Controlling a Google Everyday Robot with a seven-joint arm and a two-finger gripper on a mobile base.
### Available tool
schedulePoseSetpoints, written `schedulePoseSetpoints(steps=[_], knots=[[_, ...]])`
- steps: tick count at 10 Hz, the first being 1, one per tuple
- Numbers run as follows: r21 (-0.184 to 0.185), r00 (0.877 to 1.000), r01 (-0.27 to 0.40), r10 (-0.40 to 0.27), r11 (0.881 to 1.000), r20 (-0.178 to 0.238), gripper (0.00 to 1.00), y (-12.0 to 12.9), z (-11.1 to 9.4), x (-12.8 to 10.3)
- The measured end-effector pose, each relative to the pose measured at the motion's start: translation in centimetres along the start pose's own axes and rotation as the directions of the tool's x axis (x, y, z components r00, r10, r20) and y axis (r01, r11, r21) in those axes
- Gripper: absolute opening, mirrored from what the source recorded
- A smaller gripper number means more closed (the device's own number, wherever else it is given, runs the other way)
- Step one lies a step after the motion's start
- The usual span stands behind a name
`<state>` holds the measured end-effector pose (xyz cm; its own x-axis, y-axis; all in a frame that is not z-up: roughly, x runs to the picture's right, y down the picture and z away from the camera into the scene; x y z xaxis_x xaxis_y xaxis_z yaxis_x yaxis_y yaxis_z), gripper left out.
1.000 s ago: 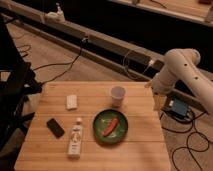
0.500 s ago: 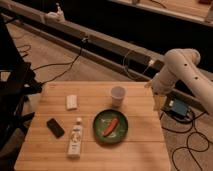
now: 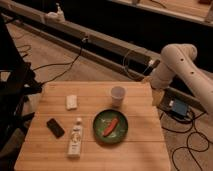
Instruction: Stand the bottle upright
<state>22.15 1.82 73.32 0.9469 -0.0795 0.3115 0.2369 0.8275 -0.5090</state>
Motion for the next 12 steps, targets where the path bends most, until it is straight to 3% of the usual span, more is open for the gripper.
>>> schedulePoseSetpoints(steps=[2,4,5,7,8,9,12], knots=[[-0.004,0.994,0.103,-0.103,0.995,0.023,0.80,-1.7,0.6,-2.8],[-0.006,0.964,0.259,-0.259,0.966,0.059,0.80,-3.8,1.5,-8.0],[-0.005,0.941,0.329,-0.328,0.944,0.080,0.80,-4.5,1.9,-10.6],[0.008,0.860,0.493,-0.488,0.870,0.149,0.80,-4.2,2.8,-17.8],[0.012,0.837,0.528,-0.523,0.849,0.163,0.80,-3.8,2.9,-19.4],[0.014,0.826,0.543,-0.537,0.840,0.170,0.80,-3.6,3.0,-20.1],[0.008,0.830,0.540,-0.534,0.842,0.163,0.80,-3.6,3.0,-19.6]])
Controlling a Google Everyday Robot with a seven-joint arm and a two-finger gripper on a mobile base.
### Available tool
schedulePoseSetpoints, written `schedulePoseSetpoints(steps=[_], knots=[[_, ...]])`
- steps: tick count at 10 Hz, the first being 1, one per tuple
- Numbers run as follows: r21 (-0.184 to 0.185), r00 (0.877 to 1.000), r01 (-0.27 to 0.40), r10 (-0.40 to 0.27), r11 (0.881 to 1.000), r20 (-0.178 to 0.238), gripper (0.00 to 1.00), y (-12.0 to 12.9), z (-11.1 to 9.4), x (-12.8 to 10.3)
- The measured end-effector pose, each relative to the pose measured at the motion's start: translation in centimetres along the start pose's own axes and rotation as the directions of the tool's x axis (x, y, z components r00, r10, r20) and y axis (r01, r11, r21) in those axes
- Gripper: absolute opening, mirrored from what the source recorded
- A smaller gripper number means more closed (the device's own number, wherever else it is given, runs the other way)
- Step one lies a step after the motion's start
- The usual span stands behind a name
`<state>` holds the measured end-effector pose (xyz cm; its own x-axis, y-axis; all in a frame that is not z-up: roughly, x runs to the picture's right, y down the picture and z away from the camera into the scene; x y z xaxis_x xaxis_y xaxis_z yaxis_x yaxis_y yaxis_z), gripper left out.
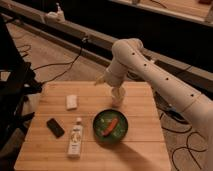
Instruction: Stand the bottle upright
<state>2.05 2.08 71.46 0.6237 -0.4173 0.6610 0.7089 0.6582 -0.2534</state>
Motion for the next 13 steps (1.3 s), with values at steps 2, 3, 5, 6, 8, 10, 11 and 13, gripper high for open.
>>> schedulePoseSetpoints(steps=[2,3,5,6,8,10,11,13], knots=[[-0.059,0.999,0.047,-0.048,0.997,-0.023,0.80,0.1,1.4,0.6],[-0.074,0.997,0.080,-0.081,0.994,-0.011,0.80,-0.6,2.8,0.4],[-0.096,0.991,0.136,-0.134,0.986,0.027,0.80,-2.1,5.6,-0.5],[-0.102,0.988,0.154,-0.151,0.983,0.038,0.80,-2.6,6.6,-0.7],[-0.102,0.979,0.200,-0.194,0.975,0.062,0.80,-4.2,9.4,-1.6],[-0.097,0.969,0.234,-0.223,0.967,0.110,0.80,-5.7,13.3,-3.2],[-0.102,0.963,0.248,-0.234,0.963,0.134,0.80,-5.9,14.4,-4.1],[-0.115,0.950,0.277,-0.254,0.954,0.182,0.80,-5.9,16.0,-5.9]])
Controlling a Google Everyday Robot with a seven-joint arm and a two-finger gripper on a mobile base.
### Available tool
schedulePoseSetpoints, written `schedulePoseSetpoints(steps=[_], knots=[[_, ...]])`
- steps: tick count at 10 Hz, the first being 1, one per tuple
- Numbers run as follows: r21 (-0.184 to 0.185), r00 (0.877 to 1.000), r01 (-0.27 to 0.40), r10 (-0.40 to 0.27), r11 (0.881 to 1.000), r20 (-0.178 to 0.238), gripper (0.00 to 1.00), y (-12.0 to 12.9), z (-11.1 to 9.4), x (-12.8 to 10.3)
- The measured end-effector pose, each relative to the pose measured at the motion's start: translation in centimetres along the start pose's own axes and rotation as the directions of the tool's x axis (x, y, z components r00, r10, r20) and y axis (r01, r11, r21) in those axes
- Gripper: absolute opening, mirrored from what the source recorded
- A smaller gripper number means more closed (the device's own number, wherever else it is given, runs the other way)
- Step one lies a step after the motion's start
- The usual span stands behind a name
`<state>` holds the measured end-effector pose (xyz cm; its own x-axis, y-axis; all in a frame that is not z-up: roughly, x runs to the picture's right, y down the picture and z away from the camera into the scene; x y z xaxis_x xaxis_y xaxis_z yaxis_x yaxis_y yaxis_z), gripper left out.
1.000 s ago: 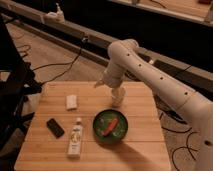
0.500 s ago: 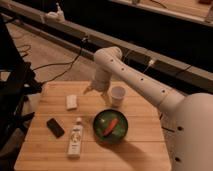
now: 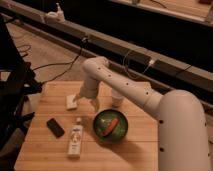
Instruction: Stand the bottle upright
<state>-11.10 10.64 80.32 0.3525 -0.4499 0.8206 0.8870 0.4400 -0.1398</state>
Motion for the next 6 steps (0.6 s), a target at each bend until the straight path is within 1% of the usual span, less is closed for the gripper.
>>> schedulePoseSetpoints(steps=[1,2,6], knots=[[-0.014,0.999,0.030,-0.029,0.999,0.031,0.80,-0.5,0.8,-1.5],[-0.023,0.997,0.051,-0.050,0.998,0.053,0.80,-1.1,1.2,-2.6],[-0.024,0.997,0.054,-0.053,0.998,0.054,0.80,-1.2,1.1,-2.7]])
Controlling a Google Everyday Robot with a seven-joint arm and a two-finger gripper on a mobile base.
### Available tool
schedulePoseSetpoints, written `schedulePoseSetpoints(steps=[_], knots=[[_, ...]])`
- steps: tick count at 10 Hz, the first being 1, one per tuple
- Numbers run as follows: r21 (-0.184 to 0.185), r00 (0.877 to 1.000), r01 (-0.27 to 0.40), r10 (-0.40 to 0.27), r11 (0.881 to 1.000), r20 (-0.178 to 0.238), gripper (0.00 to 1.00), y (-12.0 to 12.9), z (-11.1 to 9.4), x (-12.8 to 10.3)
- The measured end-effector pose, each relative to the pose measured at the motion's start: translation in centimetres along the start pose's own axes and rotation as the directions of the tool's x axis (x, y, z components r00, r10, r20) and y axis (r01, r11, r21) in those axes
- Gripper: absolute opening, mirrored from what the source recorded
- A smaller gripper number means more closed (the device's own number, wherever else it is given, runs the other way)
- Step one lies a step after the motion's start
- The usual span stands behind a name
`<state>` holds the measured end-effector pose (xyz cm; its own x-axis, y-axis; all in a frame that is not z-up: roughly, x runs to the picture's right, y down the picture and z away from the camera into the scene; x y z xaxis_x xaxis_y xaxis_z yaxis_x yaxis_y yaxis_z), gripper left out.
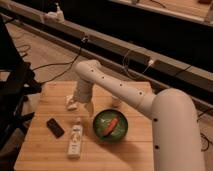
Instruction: Stand the bottle upright
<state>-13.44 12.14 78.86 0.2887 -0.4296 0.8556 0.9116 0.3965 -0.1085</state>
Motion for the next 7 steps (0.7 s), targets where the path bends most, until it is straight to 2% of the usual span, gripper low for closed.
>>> schedulePoseSetpoints(steps=[1,3,5,7], knots=[[0.000,1.000,-0.002,0.002,1.000,0.000,0.80,0.1,0.0,0.1],[0.007,1.000,0.000,0.000,1.000,0.021,0.80,-0.3,1.3,-0.2],[0.019,0.999,0.002,-0.003,1.000,0.051,0.80,-1.1,3.2,-0.5],[0.010,0.997,-0.001,0.001,1.000,0.077,0.80,-1.3,5.0,-0.5]])
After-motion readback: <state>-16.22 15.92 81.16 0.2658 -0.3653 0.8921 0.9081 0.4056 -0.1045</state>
